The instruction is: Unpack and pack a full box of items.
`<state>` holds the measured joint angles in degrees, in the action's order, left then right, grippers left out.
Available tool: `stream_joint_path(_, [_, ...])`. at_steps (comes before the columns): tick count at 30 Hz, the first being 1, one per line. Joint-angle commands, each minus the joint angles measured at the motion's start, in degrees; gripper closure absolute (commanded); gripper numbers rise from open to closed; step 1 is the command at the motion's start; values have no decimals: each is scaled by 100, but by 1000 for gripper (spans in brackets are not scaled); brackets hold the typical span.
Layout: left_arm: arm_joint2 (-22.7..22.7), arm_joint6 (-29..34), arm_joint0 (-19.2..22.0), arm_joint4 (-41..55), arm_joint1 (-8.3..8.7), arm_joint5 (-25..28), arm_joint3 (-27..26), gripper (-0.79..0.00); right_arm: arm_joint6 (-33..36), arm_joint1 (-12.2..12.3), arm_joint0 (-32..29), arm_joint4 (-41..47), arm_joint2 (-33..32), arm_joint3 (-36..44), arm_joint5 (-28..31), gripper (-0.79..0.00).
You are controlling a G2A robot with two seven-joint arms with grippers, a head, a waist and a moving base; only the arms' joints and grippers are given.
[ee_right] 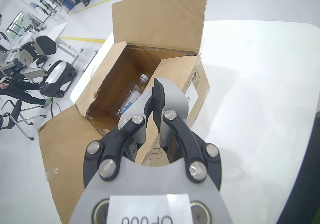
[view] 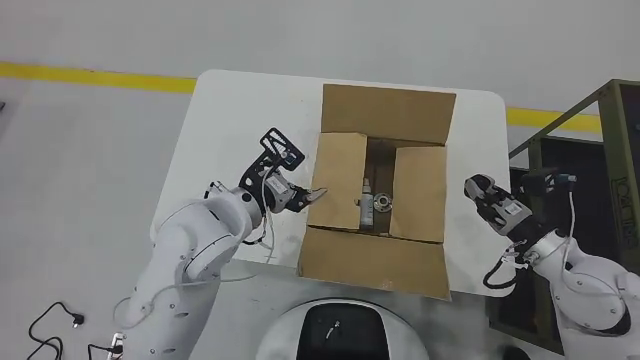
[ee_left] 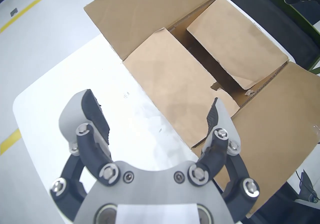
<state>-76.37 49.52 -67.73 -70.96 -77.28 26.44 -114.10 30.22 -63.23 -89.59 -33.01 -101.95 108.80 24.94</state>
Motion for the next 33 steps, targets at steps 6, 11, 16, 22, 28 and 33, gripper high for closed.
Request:
stream_joint_path(6, [20, -623, -177, -188, 59, 555, -214, -785, -28, 23, -110, 63, -61, 36, 64, 0])
stream_joint_path(11, [-246, -1432, -573, -536, 214, 2048, -450, -785, -48, 40, -188, 82, -117, 24, 109, 0])
stream_joint_path(16, [-409, -2179, -968, -1334, 407, 3157, -730, -785, -54, 49, -260, 207, -151, -14, 16, 0])
stream_joint_path(22, [-277, -3085, -1156, -2044, 642, 3157, -904, -785, -27, 67, -305, 259, -170, 42, 37, 0])
stream_joint_path(28, [-277, -3085, -1156, -2044, 642, 3157, -904, -785, -56, 78, -374, 281, -166, 122, 39, 0])
stream_joint_path(33, [-256, -3271, -1175, -1990, 646, 3045, -923, -785, -79, 83, -444, 257, -113, 205, 0, 0])
